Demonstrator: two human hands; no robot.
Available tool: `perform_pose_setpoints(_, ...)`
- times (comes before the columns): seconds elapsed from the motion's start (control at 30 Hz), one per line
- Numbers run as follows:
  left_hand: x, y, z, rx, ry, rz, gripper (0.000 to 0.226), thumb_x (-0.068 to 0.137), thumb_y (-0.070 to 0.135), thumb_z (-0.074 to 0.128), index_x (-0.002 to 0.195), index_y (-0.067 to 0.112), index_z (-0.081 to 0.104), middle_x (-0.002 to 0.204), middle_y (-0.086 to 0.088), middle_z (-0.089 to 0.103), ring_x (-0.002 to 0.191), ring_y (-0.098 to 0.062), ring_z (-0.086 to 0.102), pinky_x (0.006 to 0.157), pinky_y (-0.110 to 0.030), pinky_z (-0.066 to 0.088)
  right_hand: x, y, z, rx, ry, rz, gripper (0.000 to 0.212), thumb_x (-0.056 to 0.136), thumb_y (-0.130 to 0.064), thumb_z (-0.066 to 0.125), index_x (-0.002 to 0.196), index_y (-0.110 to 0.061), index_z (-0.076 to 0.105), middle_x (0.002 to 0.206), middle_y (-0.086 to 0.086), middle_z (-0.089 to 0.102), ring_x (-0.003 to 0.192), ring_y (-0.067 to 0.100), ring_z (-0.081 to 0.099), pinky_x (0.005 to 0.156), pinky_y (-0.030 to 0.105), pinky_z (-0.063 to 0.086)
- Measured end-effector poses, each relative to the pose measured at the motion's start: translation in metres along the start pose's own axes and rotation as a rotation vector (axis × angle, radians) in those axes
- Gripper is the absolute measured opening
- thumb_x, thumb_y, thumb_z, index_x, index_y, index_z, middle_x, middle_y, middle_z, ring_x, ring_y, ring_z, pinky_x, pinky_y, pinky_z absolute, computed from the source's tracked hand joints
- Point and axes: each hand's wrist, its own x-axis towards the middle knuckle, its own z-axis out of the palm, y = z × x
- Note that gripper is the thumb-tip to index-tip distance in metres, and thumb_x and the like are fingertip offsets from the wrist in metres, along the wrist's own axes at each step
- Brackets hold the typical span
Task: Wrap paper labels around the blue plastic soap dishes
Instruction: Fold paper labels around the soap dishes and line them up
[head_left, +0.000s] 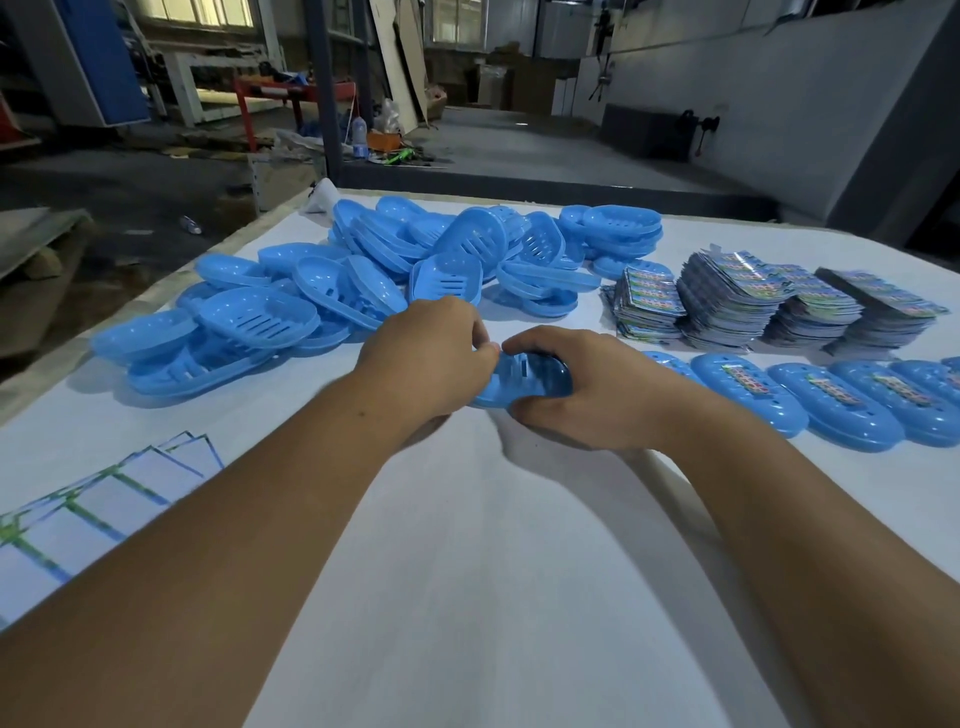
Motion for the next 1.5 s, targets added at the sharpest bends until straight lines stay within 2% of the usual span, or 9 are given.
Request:
perform_pose_setpoints(0.2, 0.007, -0.015, -0.017, 0.302, 0.158, -0.1, 0.017, 0.095, 0.032, 0.053, 0.097, 0.018, 0.062, 0.087, -0.005, 0.06, 0.079, -0.027, 0.055, 0.062, -0.036, 0.039, -0.002, -0.001, 0.0, -0.027, 0.015, 0.028, 0.061, 0.079, -0.059, 0.068, 0.136, -0.044, 0.051, 0.121, -0.016, 0.061, 0.104, 0.01, 0.058, 0.088, 0.027, 0.045)
perform_pose_setpoints(0.33, 0.005, -0.026, -0.024, 0.442, 0.024, -0.174, 0.027, 0.092, 0.047, 0.059, 0.099, 0.021, 0.058, 0.079, -0.001, 0.048, 0.077, -0.023, 0.05, 0.053, -0.032, 0.031, -0.001, -0.001, 0.0, -0.019, 0.035, 0.032, 0.06, 0.082, -0.059, 0.066, 0.138, -0.043, 0.05, 0.126, -0.013, 0.061, 0.112, 0.012, 0.056, 0.09, 0.028, 0.043)
perform_pose_setpoints(0.47, 0.004, -0.025, -0.024, 0.413, -0.035, -0.162, 0.044, 0.087, 0.057, 0.064, 0.111, 0.021, 0.058, 0.09, -0.001, 0.054, 0.082, -0.022, 0.051, 0.062, -0.034, 0.037, -0.001, -0.001, 0.0, -0.008, 0.039, 0.029, 0.059, 0.082, -0.06, 0.066, 0.137, -0.044, 0.05, 0.127, -0.015, 0.06, 0.112, 0.01, 0.055, 0.087, 0.026, 0.04)
perform_pose_setpoints(0.67, 0.006, -0.027, -0.028, 0.272, -0.049, -0.184, 0.047, 0.084, 0.043, 0.075, 0.115, 0.015, 0.056, 0.098, -0.002, 0.058, 0.087, -0.022, 0.05, 0.068, -0.033, 0.037, -0.002, -0.001, 0.001, -0.002, 0.068, 0.01, 0.059, 0.082, -0.063, 0.066, 0.135, -0.044, 0.051, 0.13, -0.017, 0.057, 0.114, 0.007, 0.052, 0.087, 0.026, 0.038)
perform_pose_setpoints(0.83, 0.011, -0.028, -0.028, 0.134, 0.092, -0.169, 0.027, 0.087, 0.018, 0.07, 0.112, 0.02, 0.062, 0.101, -0.004, 0.063, 0.083, -0.021, 0.059, 0.059, -0.031, 0.044, -0.001, 0.0, 0.001, -0.003, 0.109, -0.014, 0.055, 0.085, -0.06, 0.066, 0.135, -0.04, 0.054, 0.134, -0.015, 0.056, 0.114, 0.004, 0.049, 0.089, 0.024, 0.036)
perform_pose_setpoints(0.97, 0.013, -0.018, -0.03, -0.284, 0.227, -0.134, 0.017, 0.087, 0.026, 0.065, 0.099, 0.038, 0.061, 0.093, 0.007, 0.07, 0.09, -0.015, 0.066, 0.079, -0.036, 0.056, 0.003, -0.001, 0.0, 0.057, 0.274, -0.01, 0.045, 0.089, -0.049, 0.068, 0.13, -0.032, 0.061, 0.128, -0.011, 0.063, 0.115, 0.008, 0.054, 0.097, 0.028, 0.042)
perform_pose_setpoints(1.13, 0.006, 0.001, -0.027, -0.788, 0.216, -0.049, 0.02, 0.088, 0.017, 0.072, 0.101, 0.03, 0.064, 0.079, 0.003, 0.076, 0.071, -0.005, 0.072, 0.057, -0.02, 0.054, 0.006, -0.008, -0.007, 0.564, 0.347, 0.063, 0.03, 0.091, -0.035, 0.075, 0.118, -0.027, 0.066, 0.096, -0.01, 0.078, 0.092, 0.012, 0.073, 0.084, 0.036, 0.059)
perform_pose_setpoints(1.27, 0.005, 0.006, -0.022, -0.834, 0.129, -0.054, 0.022, 0.089, 0.015, 0.073, 0.108, 0.023, 0.063, 0.072, 0.007, 0.076, 0.063, -0.001, 0.07, 0.057, -0.016, 0.052, 0.008, -0.008, -0.011, 0.69, 0.381, 0.051, 0.017, 0.094, -0.02, 0.072, 0.102, -0.033, 0.065, 0.08, -0.012, 0.078, 0.075, 0.002, 0.074, 0.057, 0.02, 0.055)
perform_pose_setpoints(1.5, 0.003, 0.005, -0.019, -0.746, 0.07, -0.042, 0.03, 0.084, 0.013, 0.071, 0.103, 0.033, 0.06, 0.069, 0.008, 0.075, 0.066, -0.001, 0.069, 0.061, -0.021, 0.048, 0.012, -0.003, -0.01, 0.647, 0.431, 0.129, 0.019, 0.095, -0.023, 0.072, 0.111, -0.03, 0.065, 0.08, -0.007, 0.078, 0.076, 0.003, 0.074, 0.062, 0.024, 0.057)
